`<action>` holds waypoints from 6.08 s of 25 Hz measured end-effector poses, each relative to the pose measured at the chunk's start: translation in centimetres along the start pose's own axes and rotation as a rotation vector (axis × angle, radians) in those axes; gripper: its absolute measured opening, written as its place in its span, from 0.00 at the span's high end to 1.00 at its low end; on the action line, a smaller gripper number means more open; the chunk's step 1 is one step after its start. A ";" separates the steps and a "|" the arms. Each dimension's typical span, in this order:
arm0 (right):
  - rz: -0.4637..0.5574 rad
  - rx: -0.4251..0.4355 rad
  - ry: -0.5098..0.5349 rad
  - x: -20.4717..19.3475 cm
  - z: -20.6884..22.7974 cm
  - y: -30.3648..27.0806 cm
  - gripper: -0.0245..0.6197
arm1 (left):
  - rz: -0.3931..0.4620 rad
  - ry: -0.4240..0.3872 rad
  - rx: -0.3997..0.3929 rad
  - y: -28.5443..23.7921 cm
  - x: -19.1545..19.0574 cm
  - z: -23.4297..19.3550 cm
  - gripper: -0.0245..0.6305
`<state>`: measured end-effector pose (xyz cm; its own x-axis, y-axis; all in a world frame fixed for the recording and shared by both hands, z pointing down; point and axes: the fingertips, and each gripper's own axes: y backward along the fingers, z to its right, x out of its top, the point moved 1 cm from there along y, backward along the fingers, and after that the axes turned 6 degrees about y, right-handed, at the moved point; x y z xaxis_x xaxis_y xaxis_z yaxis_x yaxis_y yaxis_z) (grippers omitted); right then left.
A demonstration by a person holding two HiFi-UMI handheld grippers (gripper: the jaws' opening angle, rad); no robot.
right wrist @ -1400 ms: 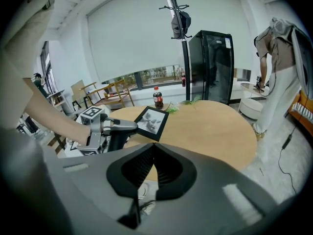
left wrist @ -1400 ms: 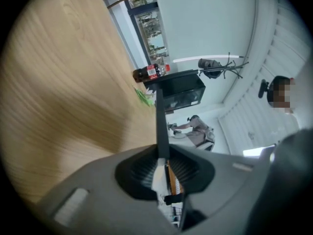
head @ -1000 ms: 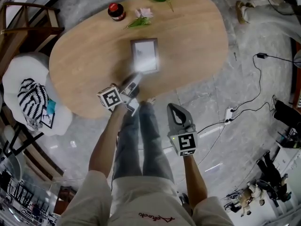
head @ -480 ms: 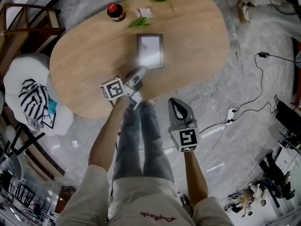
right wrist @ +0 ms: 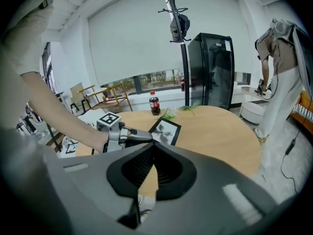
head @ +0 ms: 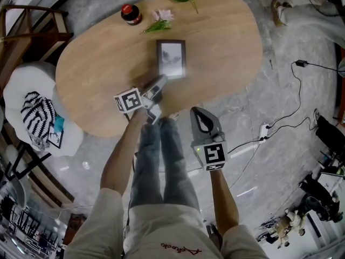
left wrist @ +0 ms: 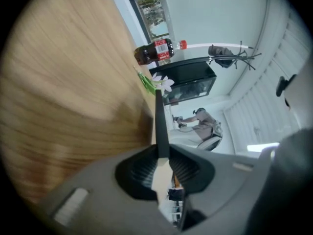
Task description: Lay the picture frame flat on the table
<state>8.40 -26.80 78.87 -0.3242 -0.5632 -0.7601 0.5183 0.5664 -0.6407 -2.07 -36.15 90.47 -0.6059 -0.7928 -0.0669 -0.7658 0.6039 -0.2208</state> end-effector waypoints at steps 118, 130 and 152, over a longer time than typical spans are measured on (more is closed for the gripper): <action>0.184 -0.137 0.017 18.2 -1.0 16.8 0.95 | -0.061 -1.273 0.401 10.8 -3.7 34.5 0.96; 0.294 -0.168 0.069 25.5 -2.1 22.6 0.95 | 0.024 -1.314 0.359 12.9 -2.9 43.5 0.96; 0.380 -0.243 0.128 32.0 -1.3 27.5 0.96 | 0.121 -1.355 0.295 15.4 -0.1 51.8 0.96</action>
<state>11.26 -28.46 36.83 -0.2503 -0.2184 -0.9432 0.4234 0.8514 -0.3095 -2.61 -31.01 36.72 0.1441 -0.3009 -0.9427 -0.5486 0.7686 -0.3292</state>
